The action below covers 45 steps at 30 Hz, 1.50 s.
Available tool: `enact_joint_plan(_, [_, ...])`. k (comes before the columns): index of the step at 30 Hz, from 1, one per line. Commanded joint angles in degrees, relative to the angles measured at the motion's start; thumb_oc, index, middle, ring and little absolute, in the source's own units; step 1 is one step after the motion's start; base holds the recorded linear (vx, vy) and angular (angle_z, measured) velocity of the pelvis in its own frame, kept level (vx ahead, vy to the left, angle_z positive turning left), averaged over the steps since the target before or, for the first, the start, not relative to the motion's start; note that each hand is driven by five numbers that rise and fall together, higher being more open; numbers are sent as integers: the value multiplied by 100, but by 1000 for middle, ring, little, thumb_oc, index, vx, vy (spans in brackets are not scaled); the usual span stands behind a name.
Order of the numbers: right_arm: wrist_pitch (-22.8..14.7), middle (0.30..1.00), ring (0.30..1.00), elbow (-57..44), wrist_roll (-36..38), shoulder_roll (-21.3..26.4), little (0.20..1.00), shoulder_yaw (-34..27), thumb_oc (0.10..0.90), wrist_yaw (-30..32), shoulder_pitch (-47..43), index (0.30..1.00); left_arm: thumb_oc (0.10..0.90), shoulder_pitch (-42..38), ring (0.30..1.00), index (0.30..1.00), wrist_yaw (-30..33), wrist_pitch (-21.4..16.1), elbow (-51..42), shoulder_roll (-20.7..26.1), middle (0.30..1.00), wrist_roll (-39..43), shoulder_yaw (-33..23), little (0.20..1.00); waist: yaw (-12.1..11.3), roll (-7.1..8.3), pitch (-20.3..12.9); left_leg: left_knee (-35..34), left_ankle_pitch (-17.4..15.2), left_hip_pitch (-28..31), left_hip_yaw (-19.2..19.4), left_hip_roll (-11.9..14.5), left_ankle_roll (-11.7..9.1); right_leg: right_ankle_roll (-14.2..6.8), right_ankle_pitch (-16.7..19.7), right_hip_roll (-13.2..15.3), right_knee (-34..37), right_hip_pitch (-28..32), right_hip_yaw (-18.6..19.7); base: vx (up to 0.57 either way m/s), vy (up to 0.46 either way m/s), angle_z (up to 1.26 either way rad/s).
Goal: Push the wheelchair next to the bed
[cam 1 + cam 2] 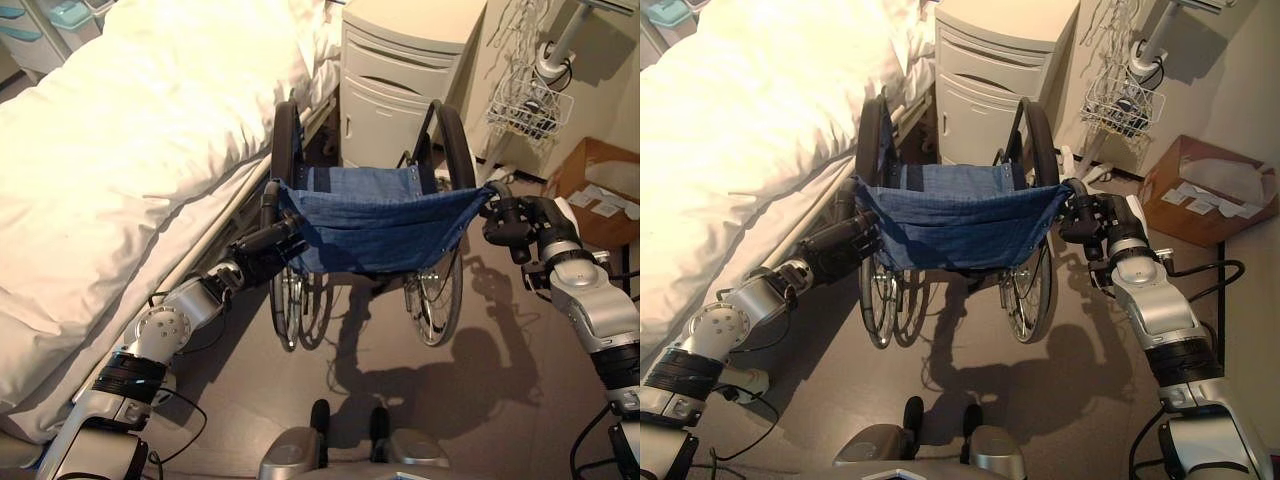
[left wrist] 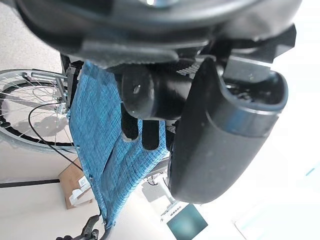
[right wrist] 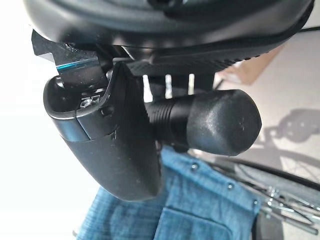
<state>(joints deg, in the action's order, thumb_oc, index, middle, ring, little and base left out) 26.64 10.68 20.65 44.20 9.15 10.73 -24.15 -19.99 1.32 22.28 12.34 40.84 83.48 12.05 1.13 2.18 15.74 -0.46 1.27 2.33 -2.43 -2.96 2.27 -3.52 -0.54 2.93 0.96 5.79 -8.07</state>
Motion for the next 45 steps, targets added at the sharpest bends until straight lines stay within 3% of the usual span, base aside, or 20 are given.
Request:
enact_joint_plan(1, [-780,300,300,-764,205,-349,300,618,400,-896,-355,300,400,-1002,300,300,-240,-1357,-211,-287,300,240,-1352,300,-295,-107,-1244,-49,-98,318,144,229,-336,-262,298,210,138,-16,39,46,11,0])
enact_joint_plan(6, [-764,300,300,-758,108,-361,300,609,400,-868,-289,300,400,-935,300,300,-229,-1336,-199,-295,300,254,-1358,300,-280,-121,-1283,-142,-103,415,189,242,-339,-282,307,216,218,60,48,13,5,0])
enact_joint_plan(7, [-765,300,300,-749,106,-359,300,611,400,-844,-290,300,596,-937,594,594,-211,-1324,-190,-290,594,280,-1360,594,-277,-126,-1288,-154,-102,429,199,243,-341,-285,308,217,226,71,49,0,0,0])
enact_joint_plan(8, [-769,500,500,-741,87,-362,500,609,533,-828,-291,500,800,-932,900,900,-195,-1318,-197,-284,900,292,-1362,900,-277,-129,-1291,-155,-102,433,203,243,-343,-286,307,218,230,76,55,0,0,0])
enact_joint_plan(9, [-760,900,900,-744,72,-359,900,605,800,-786,-294,900,800,-912,900,900,-180,-1330,-220,-273,900,287,-1366,900,-279,-133,-1297,-157,-105,441,210,244,-347,-288,302,220,232,89,55,0,0,0])
enact_joint_plan(18, [-817,900,900,-922,133,-234,900,331,800,-507,-204,900,800,-848,900,900,21,-1444,-320,-118,900,171,-1533,900,-245,-151,-1341,-277,-107,550,269,262,-355,-303,295,217,300,168,58,2,3,0])
enact_joint_plan(21, [-845,900,900,-1184,108,-52,900,-12,800,-432,-13,900,800,-684,900,900,142,-1496,-456,69,900,-92,-1759,900,-222,-162,-1349,-298,-113,566,301,277,-357,-310,291,213,309,168,79,-8,0,1])
enact_joint_plan(24, [-1067,900,900,-1323,2,95,900,-425,800,-232,256,900,800,-453,900,900,127,-1582,-635,222,900,139,-2146,900,-206,-177,-1368,-311,-120,573,336,299,-361,-304,277,203,317,167,110,-20,-3,-2])
enact_joint_plan(31, [-1481,900,900,-1627,-195,259,900,-1617,800,-115,970,900,800,75,900,900,166,-1384,-673,232,900,210,-3094,900,-74,-220,-1424,-405,-105,612,415,357,-382,-289,229,146,328,166,189,-32,-1,-1])
enact_joint_plan(38, [-1755,900,900,-1895,-379,257,900,-2390,800,356,1479,900,800,354,900,900,-135,-1416,-770,182,900,-210,-3462,900,7,-242,-1452,-454,-96,603,476,398,-394,-270,191,101,318,162,192,-24,-10,-4])
enact_joint_plan(45, [-1879,900,900,-2080,-712,87,900,-3028,800,914,2058,900,800,853,900,900,-49,-1306,-1024,26,900,-537,-3824,900,25,-250,-1477,-454,-97,543,500,423,-417,-277,207,94,378,165,144,-25,-19,-4])
